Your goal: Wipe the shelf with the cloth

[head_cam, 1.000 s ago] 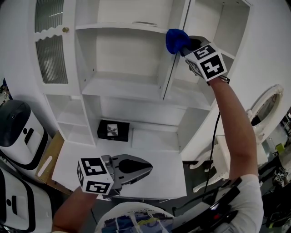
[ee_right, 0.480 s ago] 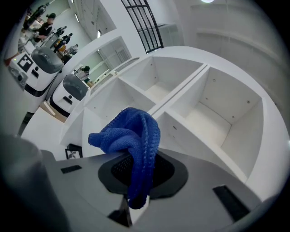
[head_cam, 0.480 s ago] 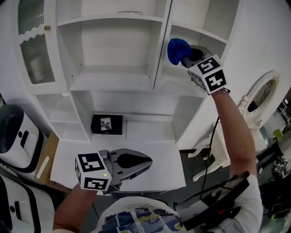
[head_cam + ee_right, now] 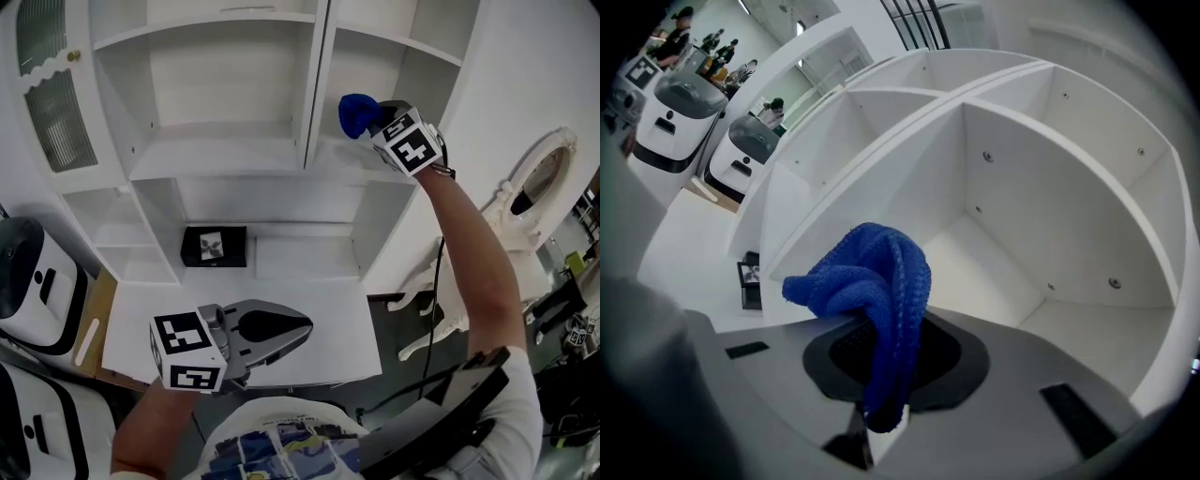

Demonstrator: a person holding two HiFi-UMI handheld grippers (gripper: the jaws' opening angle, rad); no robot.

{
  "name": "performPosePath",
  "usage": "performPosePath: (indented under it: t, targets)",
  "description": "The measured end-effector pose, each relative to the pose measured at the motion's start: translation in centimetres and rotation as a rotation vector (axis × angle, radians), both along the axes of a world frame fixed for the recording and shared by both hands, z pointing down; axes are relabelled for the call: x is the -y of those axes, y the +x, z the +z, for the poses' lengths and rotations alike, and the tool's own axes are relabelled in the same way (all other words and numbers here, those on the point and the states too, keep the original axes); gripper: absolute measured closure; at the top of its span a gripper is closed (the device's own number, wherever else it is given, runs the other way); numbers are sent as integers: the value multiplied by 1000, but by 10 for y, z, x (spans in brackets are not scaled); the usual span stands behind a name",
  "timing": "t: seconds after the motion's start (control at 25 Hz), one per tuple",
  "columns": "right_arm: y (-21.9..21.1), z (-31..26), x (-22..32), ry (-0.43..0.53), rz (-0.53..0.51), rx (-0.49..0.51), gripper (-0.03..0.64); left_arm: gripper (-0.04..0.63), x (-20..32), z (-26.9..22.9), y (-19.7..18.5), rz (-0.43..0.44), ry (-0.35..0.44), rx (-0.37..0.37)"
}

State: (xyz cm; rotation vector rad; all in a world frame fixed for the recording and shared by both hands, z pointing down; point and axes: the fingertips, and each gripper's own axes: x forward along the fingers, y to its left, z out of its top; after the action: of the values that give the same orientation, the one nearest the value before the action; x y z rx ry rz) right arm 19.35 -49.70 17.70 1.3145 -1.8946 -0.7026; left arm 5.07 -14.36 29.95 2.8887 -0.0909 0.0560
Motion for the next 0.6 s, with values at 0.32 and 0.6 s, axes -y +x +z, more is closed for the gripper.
performPosePath:
  t: [0.32,0.6]
  targets:
    - [-13,23,65,-77,-2,13,549,583,11,7,-6,-84,-26,5]
    - [-32,38,110,-153,4,59,549,583,21,13,-15,-169,-47,14]
